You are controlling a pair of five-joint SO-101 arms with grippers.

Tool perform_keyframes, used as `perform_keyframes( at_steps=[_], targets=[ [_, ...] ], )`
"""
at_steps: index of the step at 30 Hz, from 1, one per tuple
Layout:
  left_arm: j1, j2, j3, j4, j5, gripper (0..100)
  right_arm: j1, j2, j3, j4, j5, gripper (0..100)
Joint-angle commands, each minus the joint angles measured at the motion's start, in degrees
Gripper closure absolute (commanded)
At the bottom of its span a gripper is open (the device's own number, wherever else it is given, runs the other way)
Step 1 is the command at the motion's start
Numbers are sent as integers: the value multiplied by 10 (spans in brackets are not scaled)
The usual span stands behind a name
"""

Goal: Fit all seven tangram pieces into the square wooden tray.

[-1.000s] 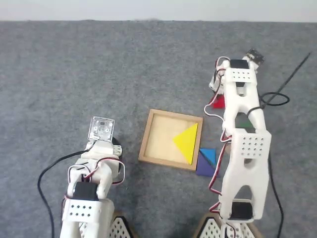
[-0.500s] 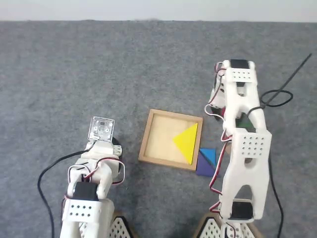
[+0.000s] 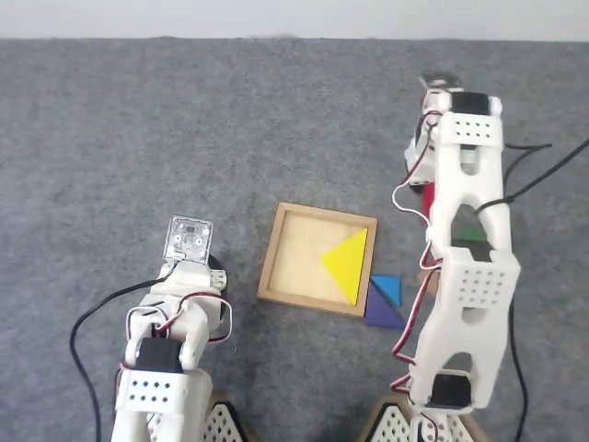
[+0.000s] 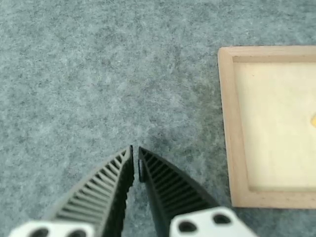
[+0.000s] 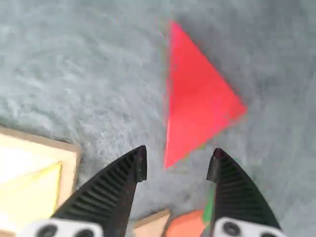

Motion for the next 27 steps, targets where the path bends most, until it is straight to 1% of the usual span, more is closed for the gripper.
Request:
perform_keyframes(
  at_steps=[1, 4, 6, 9, 11, 15, 18, 23, 27],
  targets=[
    [-3, -7, -5, 1, 3, 985, -6, 3, -18, -42, 71, 732],
    [-3, -7, -5, 1, 3, 985, 9, 40, -37, -95, 52, 653],
    [-3, -7, -5, 1, 3, 985, 20, 65, -47, -149, 39, 628],
    [-3, -7, -5, 1, 3, 985, 26, 100, -47, -239, 40, 642],
    [-3, -7, -5, 1, 3, 985, 25, 117, -47, -268, 40, 660],
    [-3, -7, -5, 1, 3, 985, 21, 141, -47, -233, 40, 693],
    [-3, -7, -5, 1, 3, 985, 26, 147, -47, -189, 43, 745],
    [-3, -7, -5, 1, 3, 985, 24, 145, -48, -81, 127, 849],
    [-3, -7, -5, 1, 3, 985, 24, 138, -72, -5, 139, 880]
  ],
)
